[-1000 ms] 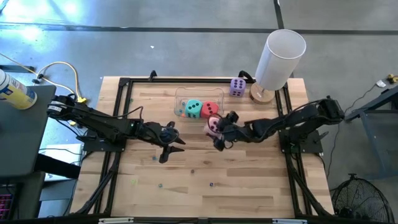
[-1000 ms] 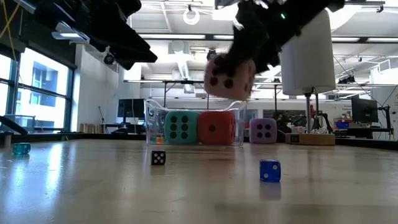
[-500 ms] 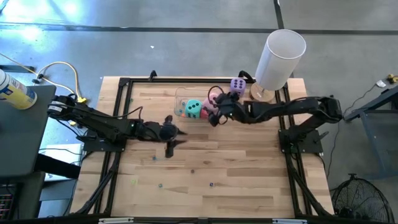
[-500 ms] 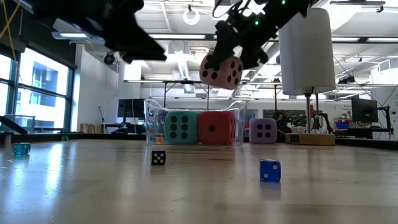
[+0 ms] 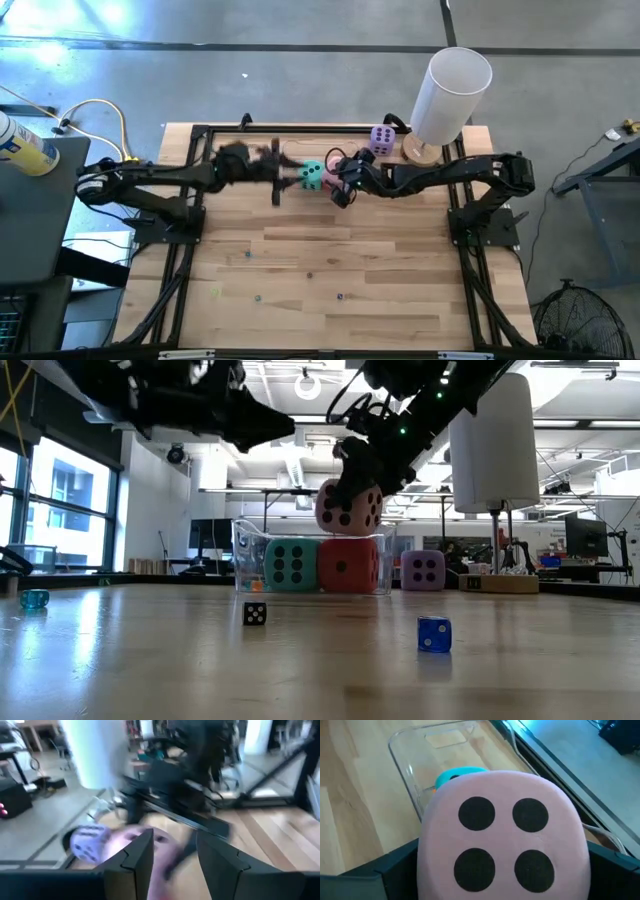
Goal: Pick & Place Dice
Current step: Put the large pink dice into the transparent bin
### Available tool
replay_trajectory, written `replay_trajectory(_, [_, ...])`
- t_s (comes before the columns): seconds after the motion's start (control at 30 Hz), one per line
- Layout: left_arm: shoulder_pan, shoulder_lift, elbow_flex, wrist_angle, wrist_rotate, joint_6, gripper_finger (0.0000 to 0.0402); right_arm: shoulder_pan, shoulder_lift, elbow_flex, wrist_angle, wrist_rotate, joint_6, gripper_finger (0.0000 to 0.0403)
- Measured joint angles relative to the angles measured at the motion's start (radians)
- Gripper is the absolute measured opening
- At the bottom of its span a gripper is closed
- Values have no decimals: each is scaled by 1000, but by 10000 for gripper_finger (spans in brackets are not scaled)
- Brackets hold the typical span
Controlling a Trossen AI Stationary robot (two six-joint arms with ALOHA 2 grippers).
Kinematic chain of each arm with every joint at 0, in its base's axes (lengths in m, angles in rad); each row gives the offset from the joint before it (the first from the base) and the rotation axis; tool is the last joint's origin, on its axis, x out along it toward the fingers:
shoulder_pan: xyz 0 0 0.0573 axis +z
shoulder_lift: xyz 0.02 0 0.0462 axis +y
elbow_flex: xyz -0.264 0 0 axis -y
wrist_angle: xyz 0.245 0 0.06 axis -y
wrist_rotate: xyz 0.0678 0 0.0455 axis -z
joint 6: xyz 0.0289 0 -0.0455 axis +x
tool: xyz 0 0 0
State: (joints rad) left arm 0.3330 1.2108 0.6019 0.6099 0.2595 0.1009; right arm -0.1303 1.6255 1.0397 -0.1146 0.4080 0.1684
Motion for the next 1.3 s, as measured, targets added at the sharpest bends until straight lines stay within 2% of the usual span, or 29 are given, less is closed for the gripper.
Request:
replay_trajectory(0.13, [115,83,14,123,194,-47,142,-28,-6,0,12,-56,-59,396])
replay_trajectory(0.23, [145,193,60,195,250,-109,142,-54,-8,0,22,-70,-67,396])
replay_trajectory(0.4, [144,369,184,196,326,-148,142,-89,-8,0,22,-110,-68,396])
replay_trajectory(0.53, [132,468,272,194,327,-159,142,-109,-8,0,21,-155,-68,396])
replay_trajectory(0.67, [122,504,324,171,320,-156,142,-108,-8,0,21,-155,-85,396])
replay_trajectory(0.8, [120,508,327,130,252,-129,142,-107,-8,0,23,-154,-110,396])
replay_trajectory(1.07, [117,507,328,28,182,-97,142,-106,-6,-1,34,-146,-114,396])
replay_trajectory(1.3, [119,503,331,-23,164,-105,142,-106,-4,-3,78,-134,-140,396])
